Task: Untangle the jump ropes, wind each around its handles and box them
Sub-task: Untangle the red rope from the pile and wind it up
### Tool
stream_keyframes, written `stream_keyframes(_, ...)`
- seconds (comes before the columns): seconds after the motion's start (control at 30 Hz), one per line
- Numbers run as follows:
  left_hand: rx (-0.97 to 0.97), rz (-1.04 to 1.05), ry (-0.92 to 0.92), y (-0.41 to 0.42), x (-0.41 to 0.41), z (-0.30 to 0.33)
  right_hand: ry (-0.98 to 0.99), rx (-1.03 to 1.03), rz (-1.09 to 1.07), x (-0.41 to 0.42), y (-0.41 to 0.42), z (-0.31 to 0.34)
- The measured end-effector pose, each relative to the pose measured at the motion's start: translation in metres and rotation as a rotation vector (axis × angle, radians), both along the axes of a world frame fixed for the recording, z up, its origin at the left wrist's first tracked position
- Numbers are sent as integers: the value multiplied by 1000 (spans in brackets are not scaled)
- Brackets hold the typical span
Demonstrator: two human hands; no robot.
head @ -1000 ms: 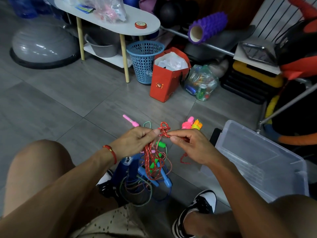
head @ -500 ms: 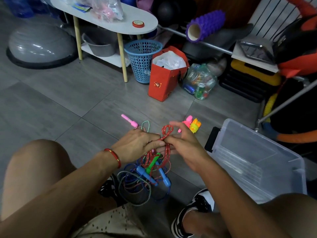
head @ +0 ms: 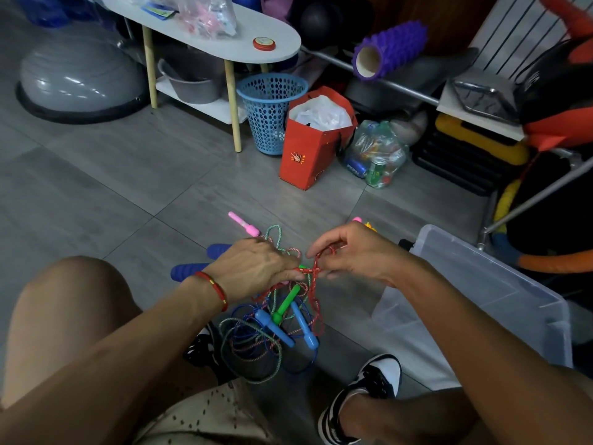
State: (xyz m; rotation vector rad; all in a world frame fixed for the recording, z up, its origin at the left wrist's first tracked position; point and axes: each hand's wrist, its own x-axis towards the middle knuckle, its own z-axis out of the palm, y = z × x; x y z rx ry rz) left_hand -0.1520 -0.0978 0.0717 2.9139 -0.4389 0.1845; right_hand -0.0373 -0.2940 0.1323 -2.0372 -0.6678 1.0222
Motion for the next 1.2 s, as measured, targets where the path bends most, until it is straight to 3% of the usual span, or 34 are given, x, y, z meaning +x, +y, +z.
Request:
stream_keyframes(0.17,23,-34,-73,-2,1,-10,-485,-296,398,5,8,0)
stream_keyframes(0.23,36,-44,-33,-2,0,-11,-587,-404,539,2,8,-5)
stream_keyframes(0.3,31,-65,-57,-1,0,-17,-647,-405,540,0,6,-13)
stream_keyframes(0.33,25,-69,-72,-1,0,-18,-616,-353,457,-2,4,-15)
stream_keyframes(0.47,27,-52,-56,2,-3,-17,-183,-109,95,-4,-12,-25)
stream_keyframes(0.57,43,-56,-19,0,-6,-12,-249,-219,32,-7,-19,-37)
stream_keyframes(0.67,26,-56,31,-11,-5,-5,-276,-93,-453,-6,-17,-45)
stream_keyframes(0.73,24,-98,-113,-14,-3,-4,-193,53,-859,15,-26,-59)
stream_keyframes(0.83,-7,-96,-41,-7,-8,-3,-157,79,-1192,66,-66,-101)
stream_keyframes(0.9,-30,-18,91,4,-10,-3,23,143,-1273,56,-75,-69)
stream_keyframes(0.97,-78,52,107,19,-9,-6,143,162,-1286,52,-83,-49)
stream_keyframes(1.2,-295,203,170,43,-11,2,320,73,-1146,58,-108,-49)
